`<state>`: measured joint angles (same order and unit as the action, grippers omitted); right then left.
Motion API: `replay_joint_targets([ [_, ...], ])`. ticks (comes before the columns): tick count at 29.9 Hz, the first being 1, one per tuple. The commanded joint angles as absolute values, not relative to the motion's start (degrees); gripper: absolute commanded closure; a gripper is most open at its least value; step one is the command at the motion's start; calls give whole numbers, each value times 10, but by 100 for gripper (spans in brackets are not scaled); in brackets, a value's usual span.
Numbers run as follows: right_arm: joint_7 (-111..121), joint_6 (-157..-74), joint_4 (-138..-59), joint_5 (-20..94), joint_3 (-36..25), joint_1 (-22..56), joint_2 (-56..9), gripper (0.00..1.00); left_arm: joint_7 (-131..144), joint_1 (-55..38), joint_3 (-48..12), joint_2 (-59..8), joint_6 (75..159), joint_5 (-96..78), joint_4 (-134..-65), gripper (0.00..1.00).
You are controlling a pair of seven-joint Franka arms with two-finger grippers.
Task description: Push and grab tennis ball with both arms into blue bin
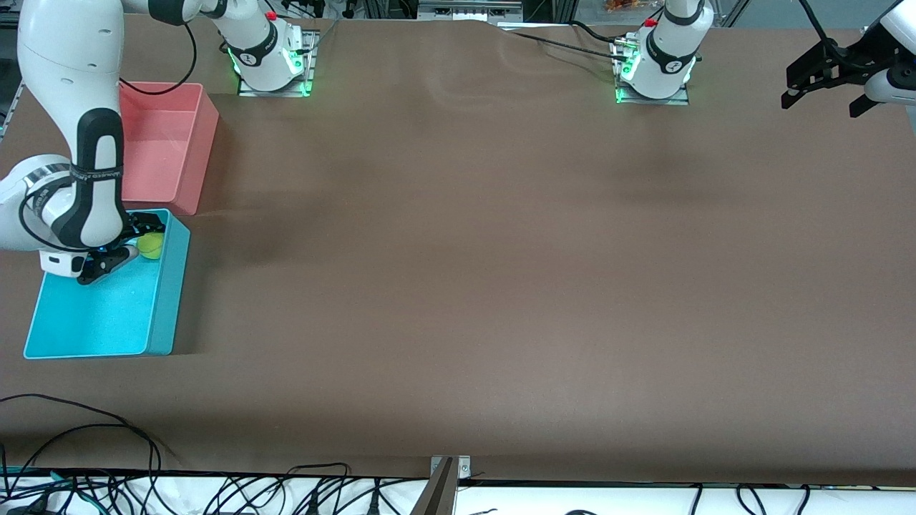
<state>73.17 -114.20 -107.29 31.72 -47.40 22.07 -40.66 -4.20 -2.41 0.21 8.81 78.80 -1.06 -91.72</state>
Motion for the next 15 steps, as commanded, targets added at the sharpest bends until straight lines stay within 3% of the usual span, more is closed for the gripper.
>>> replay_joint_targets([
  [1, 738, -1036, -1021, 330, -498, 212, -394, 0, -52, -25, 4, 75, 781, -21, -897, 0],
  [15, 601, -782, -850, 316, -540, 220, -393, 0, -52, -24, 4, 70, 782, -20, -897, 0],
])
